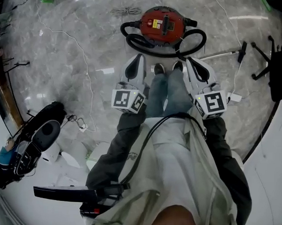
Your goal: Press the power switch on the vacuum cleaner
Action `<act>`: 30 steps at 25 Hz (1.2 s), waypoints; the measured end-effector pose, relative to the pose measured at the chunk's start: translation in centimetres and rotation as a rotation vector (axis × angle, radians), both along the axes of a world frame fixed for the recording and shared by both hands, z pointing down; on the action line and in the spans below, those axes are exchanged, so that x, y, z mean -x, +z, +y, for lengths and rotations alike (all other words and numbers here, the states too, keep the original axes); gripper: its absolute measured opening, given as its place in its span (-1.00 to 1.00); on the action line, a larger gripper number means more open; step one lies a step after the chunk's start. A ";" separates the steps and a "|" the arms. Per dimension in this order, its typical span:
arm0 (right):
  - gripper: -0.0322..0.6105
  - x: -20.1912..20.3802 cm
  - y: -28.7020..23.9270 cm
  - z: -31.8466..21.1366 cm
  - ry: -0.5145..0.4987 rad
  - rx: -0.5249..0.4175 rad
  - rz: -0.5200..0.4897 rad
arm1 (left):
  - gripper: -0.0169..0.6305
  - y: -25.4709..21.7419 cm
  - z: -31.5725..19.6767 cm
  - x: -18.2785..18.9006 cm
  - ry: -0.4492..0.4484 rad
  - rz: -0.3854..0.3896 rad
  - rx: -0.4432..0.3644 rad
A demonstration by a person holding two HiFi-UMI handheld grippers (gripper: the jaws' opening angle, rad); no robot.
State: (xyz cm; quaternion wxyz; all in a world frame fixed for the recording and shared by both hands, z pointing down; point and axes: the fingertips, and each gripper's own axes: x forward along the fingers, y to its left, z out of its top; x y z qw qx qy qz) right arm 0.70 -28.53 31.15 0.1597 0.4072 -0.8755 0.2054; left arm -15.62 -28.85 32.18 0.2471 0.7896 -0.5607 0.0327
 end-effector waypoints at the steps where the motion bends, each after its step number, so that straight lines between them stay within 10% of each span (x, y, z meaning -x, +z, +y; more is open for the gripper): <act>1: -0.90 -0.2 0.9 -0.5 0.006 -0.006 0.009 | -0.93 0.7 -0.4 -0.1 -0.008 -0.006 -0.005; 23: -0.90 -1.0 24.4 -4.9 -0.020 0.207 0.089 | -0.93 34.1 -12.7 -0.3 0.212 -0.177 0.357; 30: -0.90 -0.7 29.4 -3.3 -0.020 0.254 0.070 | -0.93 39.0 -14.6 0.3 0.267 -0.278 0.327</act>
